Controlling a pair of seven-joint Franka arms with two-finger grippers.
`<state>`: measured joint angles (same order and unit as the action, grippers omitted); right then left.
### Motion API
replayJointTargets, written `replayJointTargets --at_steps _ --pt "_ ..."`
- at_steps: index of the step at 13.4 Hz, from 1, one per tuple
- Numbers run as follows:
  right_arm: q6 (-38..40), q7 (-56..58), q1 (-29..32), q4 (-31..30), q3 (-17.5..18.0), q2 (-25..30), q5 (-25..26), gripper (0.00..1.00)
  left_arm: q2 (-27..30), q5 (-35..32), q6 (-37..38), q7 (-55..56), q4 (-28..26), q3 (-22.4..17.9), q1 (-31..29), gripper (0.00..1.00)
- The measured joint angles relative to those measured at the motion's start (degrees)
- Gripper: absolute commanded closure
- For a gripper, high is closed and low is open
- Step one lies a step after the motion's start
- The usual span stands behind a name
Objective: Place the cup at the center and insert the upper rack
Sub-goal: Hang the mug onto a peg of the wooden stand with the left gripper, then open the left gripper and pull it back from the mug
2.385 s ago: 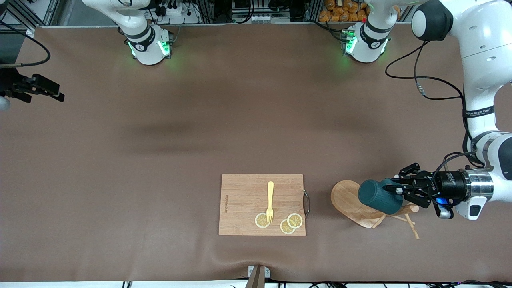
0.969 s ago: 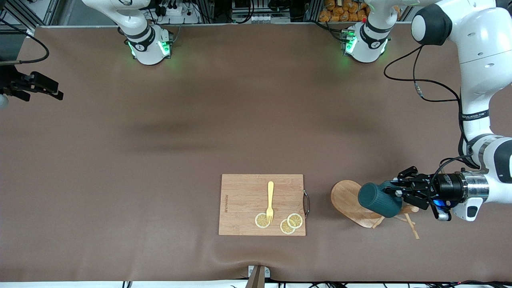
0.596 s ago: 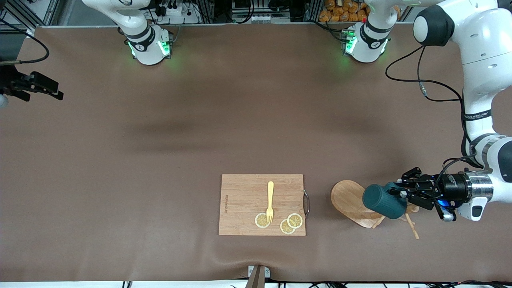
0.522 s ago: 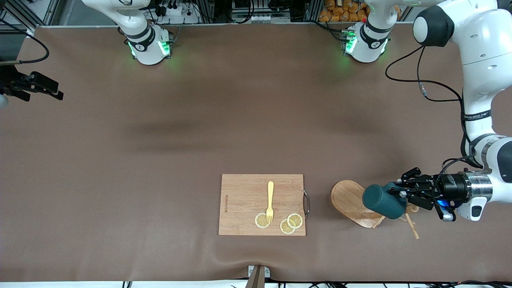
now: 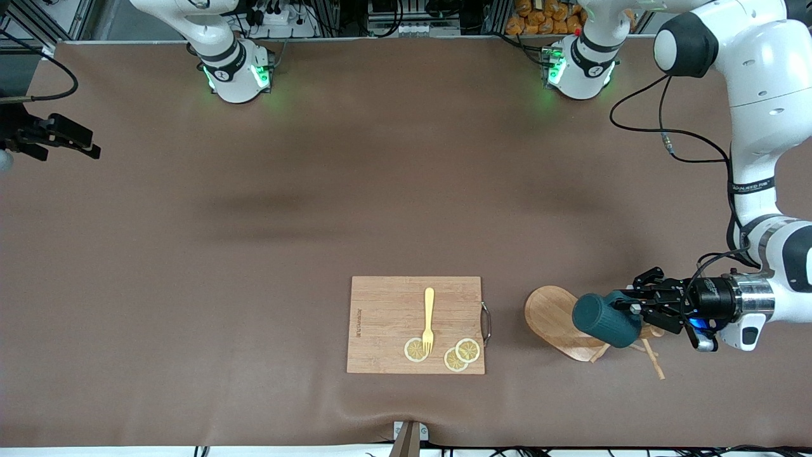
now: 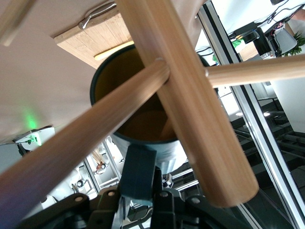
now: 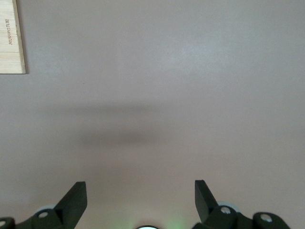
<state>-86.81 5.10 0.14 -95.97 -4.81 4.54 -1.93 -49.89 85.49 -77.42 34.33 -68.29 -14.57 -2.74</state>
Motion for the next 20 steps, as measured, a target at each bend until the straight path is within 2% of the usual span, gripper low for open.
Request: replayJointTargets --at_steps 2,4,5,6,7,8,13,20 --pt "0.0 0.0 0.0 0.0 0.0 0.0 0.0 0.00 -0.1 0.0 0.0 0.0 0.0 0.0 0.0 0.78" --pt "0.0 0.0 0.0 0.0 0.0 0.0 0.0 0.00 -0.2 0.0 0.0 0.0 0.0 0.0 0.0 0.77" --pt "0.0 0.0 0.0 0.0 0.0 0.0 0.0 0.00 -0.2 0.0 0.0 0.0 0.0 0.0 0.0 0.71" --pt "0.0 0.0 0.0 0.0 0.0 0.0 0.0 0.00 -0.2 0.0 0.0 0.0 0.0 0.0 0.0 0.56" --pt "0.0 0.0 0.0 0.0 0.0 0.0 0.0 0.00 -0.2 0.1 0.0 0.0 0.0 0.0 0.0 0.17" --pt "0.0 0.0 0.0 0.0 0.0 0.0 0.0 0.00 -0.2 0.1 0.0 0.0 0.0 0.0 0.0 0.00" --pt "0.0 0.0 0.0 0.0 0.0 0.0 0.0 0.00 -0.1 0.8 0.0 1.6 0.8 0.2 0.0 0.00" --pt "-0.1 0.0 0.0 -0.1 0.0 0.0 0.0 0.00 3.7 3.1 0.6 13.8 2.6 0.7 -0.1 0.00"
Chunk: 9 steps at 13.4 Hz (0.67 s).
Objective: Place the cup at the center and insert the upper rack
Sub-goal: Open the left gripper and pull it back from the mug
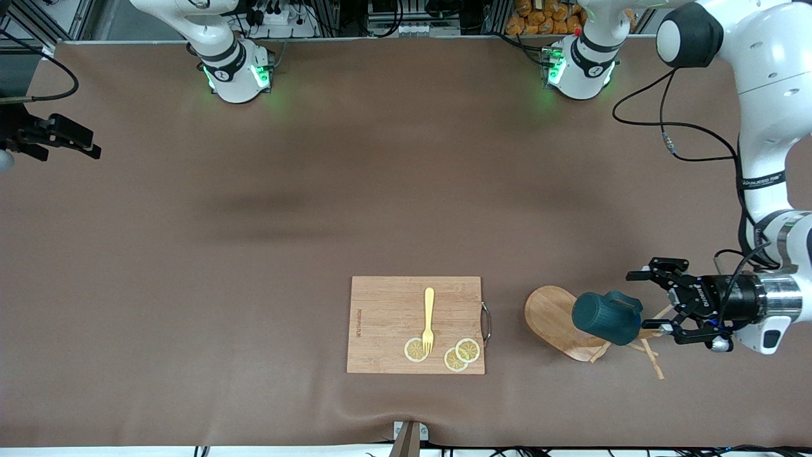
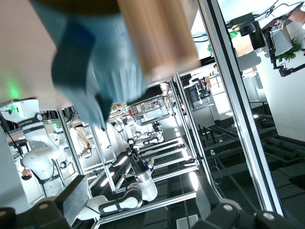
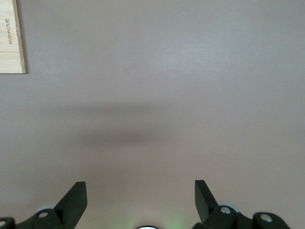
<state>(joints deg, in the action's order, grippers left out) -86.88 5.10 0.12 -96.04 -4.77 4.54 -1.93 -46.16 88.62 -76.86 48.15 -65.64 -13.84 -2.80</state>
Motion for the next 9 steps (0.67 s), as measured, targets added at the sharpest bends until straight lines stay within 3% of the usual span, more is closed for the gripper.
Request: replayJointTargets --at_steps 9 --pt "0.0 0.0 0.0 0.0 0.0 0.0 0.0 0.00 5.7 -0.1 2.4 3.6 0.2 -0.8 -0.6 0.00"
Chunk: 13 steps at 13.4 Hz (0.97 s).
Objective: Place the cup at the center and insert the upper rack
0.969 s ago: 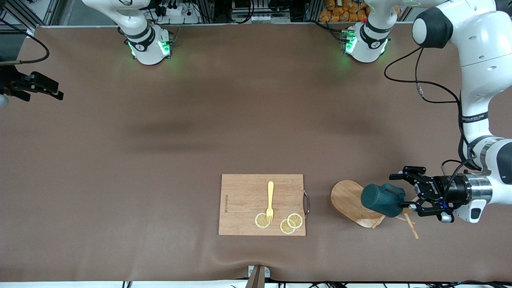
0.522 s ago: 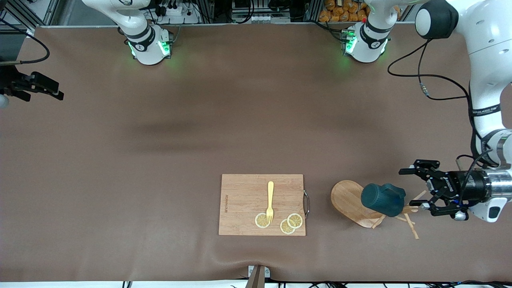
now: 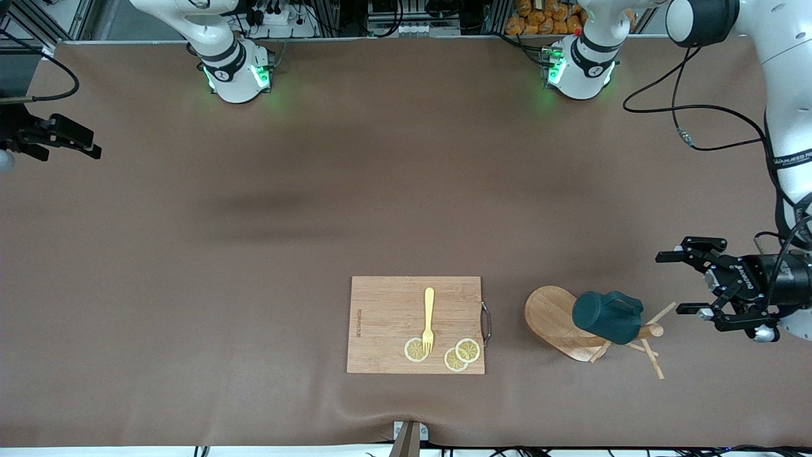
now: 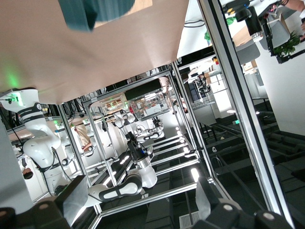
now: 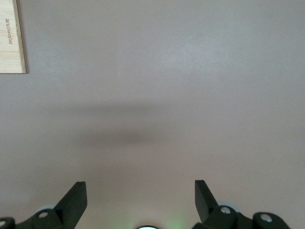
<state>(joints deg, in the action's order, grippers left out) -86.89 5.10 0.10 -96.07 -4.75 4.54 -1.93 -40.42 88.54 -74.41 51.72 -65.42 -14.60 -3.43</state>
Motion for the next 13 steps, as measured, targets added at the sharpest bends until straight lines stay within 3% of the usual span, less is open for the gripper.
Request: replayJointTargets --at_steps 6,13 --pt "0.0 0.0 0.0 0.0 0.0 0.0 0.0 0.00 5.7 -5.7 1.0 0.5 0.3 0.0 0.3 0.00" --pt "0.1 0.0 0.0 -0.1 0.0 0.0 0.0 0.00 13.5 -22.7 1.2 -5.0 0.4 0.9 6.0 0.00"
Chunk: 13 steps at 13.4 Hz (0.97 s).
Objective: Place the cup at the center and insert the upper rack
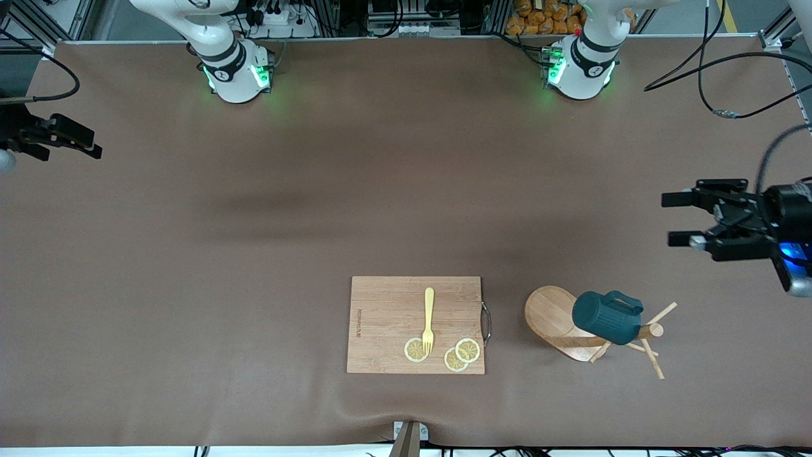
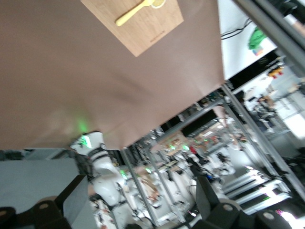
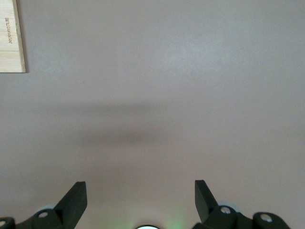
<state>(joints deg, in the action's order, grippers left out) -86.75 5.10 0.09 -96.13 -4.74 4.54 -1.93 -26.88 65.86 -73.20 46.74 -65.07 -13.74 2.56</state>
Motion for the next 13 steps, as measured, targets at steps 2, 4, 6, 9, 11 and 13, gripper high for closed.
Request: replayJointTargets --at_steps 2,4,6,9,11,13 --pt "0.0 0.0 0.0 -0.1 0.0 0.0 0.0 0.00 1.5 -6.5 0.0 -1.0 0.0 0.1 2.9 0.00" --pt "0.0 0.0 0.0 -0.2 0.0 0.0 0.1 0.00 3.4 -15.7 -0.2 -1.7 0.0 0.2 6.8 0.00" --pt "0.0 0.0 0.0 -0.2 0.0 0.0 0.1 0.00 5.5 -25.4 -0.8 -1.8 0.0 0.2 11.8 0.00" --pt "0.0 0.0 0.0 -0.2 0.0 0.0 0.1 0.00 7.7 -38.5 -3.1 -1.7 -0.3 0.4 18.8 0.00" --pt "0.0 0.0 0.1 -0.2 -0.1 0.0 0.1 0.00 8.0 -45.6 -3.3 -1.8 -0.8 1.6 20.9 0.00" --pt "0.0 0.0 0.1 -0.2 -0.1 0.0 0.1 0.00 8.0 -51.2 -3.5 -3.1 -1.4 3.8 21.3 0.00"
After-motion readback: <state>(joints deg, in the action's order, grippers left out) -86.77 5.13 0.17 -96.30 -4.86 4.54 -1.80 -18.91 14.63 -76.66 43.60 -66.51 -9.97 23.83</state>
